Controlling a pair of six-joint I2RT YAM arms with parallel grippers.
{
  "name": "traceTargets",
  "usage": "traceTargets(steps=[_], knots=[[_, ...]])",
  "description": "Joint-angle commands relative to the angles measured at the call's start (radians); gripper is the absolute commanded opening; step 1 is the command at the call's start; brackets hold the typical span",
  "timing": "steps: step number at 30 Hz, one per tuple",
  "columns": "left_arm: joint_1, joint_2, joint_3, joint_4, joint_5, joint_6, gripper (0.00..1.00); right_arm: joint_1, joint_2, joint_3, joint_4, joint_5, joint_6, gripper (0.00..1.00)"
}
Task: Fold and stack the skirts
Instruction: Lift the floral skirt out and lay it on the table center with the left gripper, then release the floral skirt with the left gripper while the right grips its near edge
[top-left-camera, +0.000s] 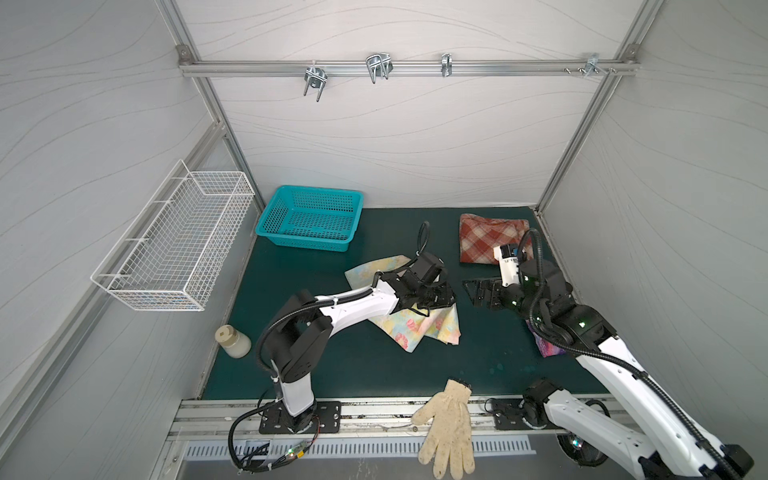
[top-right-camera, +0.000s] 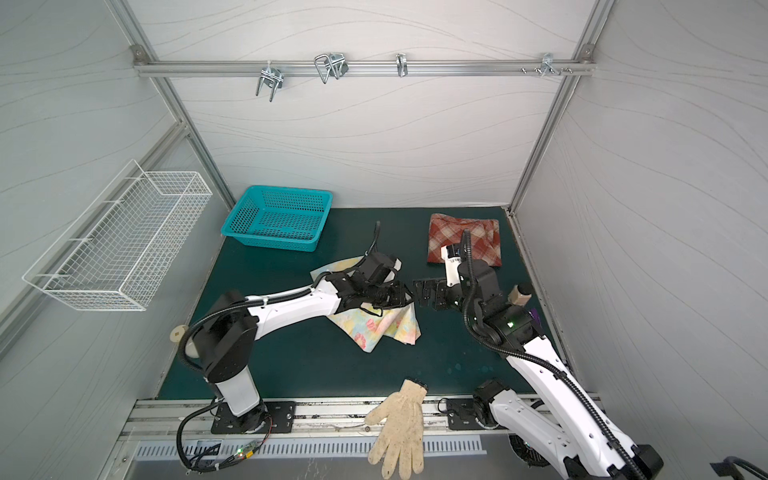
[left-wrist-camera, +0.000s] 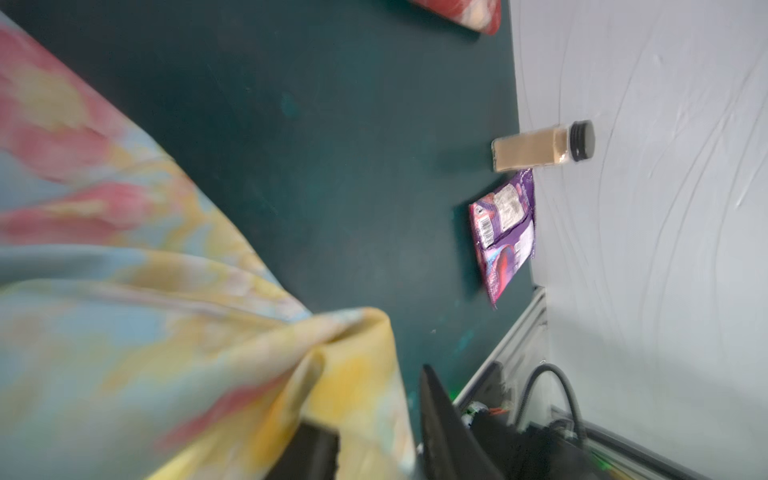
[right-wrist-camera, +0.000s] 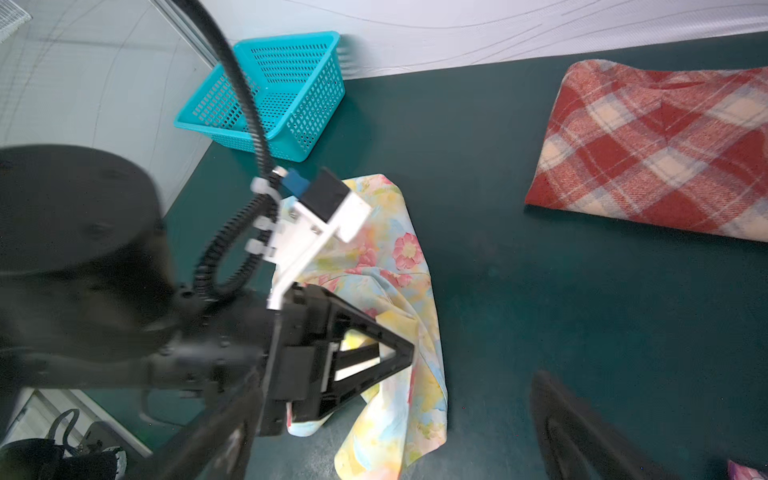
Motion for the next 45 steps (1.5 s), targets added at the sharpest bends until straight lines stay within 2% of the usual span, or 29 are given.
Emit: traceTargets(steps=[1,2,7,9,14,15,17,18,23,32,40,45], knots=[[0.002,-0.196,-0.052,-0.068,-0.098,0.01,0.4,0.007,-0.003,-0.035,-0.015,-0.021,-0.002,0.99],[0.003,-0.252,-0.097,-0.073,-0.123,0.001,0.42,0.008,-0.004,-0.046,-0.005,-0.031,-0.001,0.99],[0.005,-0.565,-0.378,-0.081,-0.282,-0.074,0.64,0.029,0.009,-0.094,0.041,-0.102,0.009,0.99],[0.005,-0.654,-0.45,-0.108,-0.332,-0.089,0.68,0.059,0.025,-0.102,0.047,-0.097,0.009,0.99],[0.006,-0.778,-0.563,-0.176,-0.429,-0.136,0.81,0.145,0.081,-0.117,0.069,-0.062,0.002,0.99],[0.008,-0.791,-0.582,-0.19,-0.464,-0.154,0.85,0.159,0.099,-0.122,0.075,-0.053,0.003,0.99],[0.024,-0.809,-0.625,-0.174,-0.5,-0.171,0.98,0.174,0.141,-0.13,0.096,-0.036,0.006,0.99],[0.046,-0.808,-0.648,-0.153,-0.504,-0.177,0.99,0.175,0.17,-0.13,0.106,-0.031,0.006,0.99],[0.225,-0.696,-0.698,-0.059,-0.366,-0.17,0.99,0.185,0.29,-0.115,0.137,-0.021,-0.005,0.99],[0.402,-0.499,-0.689,0.074,-0.329,-0.129,0.99,0.209,0.313,-0.163,0.193,-0.014,0.002,0.99],[0.577,-0.296,-0.531,0.103,-0.284,-0.049,0.97,0.213,0.304,-0.166,0.205,-0.026,0.008,0.99],[0.622,-0.132,-0.403,0.125,-0.239,-0.009,0.94,0.216,0.294,-0.178,0.212,-0.031,0.018,0.99]])
